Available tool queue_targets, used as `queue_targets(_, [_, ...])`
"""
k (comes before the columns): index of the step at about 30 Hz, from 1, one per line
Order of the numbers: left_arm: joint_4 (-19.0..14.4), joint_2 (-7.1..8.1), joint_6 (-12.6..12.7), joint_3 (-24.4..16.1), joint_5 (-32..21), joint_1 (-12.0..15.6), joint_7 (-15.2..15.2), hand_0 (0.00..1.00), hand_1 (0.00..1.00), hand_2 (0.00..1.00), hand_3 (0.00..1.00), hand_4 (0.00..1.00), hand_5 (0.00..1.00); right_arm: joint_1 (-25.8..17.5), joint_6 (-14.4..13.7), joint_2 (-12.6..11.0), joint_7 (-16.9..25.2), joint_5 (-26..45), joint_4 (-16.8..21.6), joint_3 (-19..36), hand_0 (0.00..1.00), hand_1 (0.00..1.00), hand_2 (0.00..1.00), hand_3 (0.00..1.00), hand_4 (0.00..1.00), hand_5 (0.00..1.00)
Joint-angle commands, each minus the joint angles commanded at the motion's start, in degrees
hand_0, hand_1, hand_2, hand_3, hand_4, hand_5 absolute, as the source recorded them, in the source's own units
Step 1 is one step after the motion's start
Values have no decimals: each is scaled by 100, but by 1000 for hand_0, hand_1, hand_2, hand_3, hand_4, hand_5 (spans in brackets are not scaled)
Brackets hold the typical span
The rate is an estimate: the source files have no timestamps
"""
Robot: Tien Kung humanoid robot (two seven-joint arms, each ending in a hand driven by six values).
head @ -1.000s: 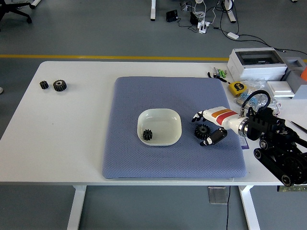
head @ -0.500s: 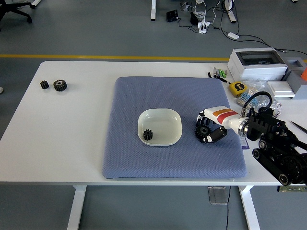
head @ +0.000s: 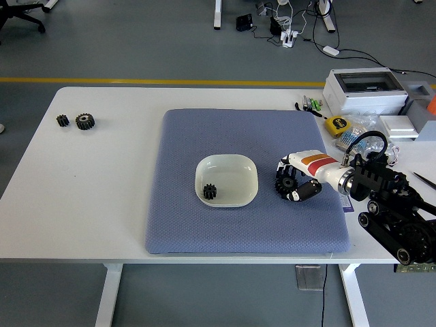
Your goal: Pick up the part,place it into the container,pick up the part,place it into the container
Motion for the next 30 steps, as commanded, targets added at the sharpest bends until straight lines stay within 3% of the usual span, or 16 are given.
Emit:
queue_targets(1, [0, -1, 0, -1, 0, -1, -2, 711, 670, 667, 566, 613, 544, 8, 0, -12, -3, -1, 37, 19, 275, 354, 431, 522, 860, 51])
queue_targets(16, [0, 9, 3, 2, -8, -5, -1, 711, 671, 668, 566, 613, 546, 120, -76, -14, -17, -211, 838, 174, 280, 336, 425, 521, 847, 43])
queue_targets(20, [0, 12, 6, 28, -42, 11, 5, 712, 671, 667, 567, 613, 546, 263, -135, 147, -31, -216, 951, 48, 280, 334, 426, 521, 842, 37])
queue_targets(30, [0, 16, 10, 49, -94, 2, 18, 711, 670, 666, 567, 613, 546, 613, -127, 650, -90, -181, 787, -382, 276, 335, 439, 526, 844, 44])
